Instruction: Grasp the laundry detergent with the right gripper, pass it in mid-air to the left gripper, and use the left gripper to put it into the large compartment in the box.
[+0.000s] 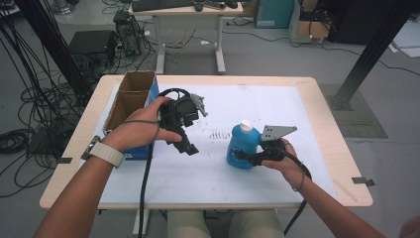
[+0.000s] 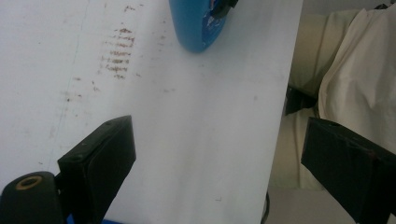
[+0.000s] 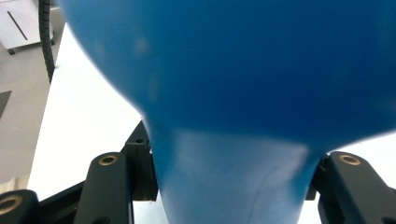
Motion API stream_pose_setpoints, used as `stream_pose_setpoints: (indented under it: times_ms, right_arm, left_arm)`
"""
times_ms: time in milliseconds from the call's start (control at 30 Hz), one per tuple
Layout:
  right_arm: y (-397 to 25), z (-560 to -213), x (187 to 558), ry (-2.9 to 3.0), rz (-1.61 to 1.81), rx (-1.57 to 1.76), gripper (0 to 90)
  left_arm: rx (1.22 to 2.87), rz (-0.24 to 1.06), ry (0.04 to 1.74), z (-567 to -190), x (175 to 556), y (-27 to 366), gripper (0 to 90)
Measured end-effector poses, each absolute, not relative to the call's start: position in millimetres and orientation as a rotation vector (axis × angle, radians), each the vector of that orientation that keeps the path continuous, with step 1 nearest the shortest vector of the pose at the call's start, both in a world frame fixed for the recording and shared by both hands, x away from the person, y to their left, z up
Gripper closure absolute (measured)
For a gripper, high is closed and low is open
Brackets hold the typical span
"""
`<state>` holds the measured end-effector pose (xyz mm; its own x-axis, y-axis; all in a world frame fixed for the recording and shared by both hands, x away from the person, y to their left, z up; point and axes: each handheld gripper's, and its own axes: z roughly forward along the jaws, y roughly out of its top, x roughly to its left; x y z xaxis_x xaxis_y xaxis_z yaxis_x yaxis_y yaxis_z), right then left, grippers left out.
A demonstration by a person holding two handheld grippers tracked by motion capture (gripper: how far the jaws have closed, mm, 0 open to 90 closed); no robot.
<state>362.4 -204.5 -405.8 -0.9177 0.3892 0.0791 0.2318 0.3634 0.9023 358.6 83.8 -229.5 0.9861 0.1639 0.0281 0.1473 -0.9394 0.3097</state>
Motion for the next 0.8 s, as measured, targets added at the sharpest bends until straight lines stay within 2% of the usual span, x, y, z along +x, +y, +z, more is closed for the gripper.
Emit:
stream_pose_setpoints:
  times_ms: [800]
  right_arm:
    - [-204.3, -406.1, 363.0, 2.465, 1.601, 0.561, 41.9]
  left_arm:
    - [2.819, 0.080, 0.228, -229.4, 358.3, 82.5, 10.3]
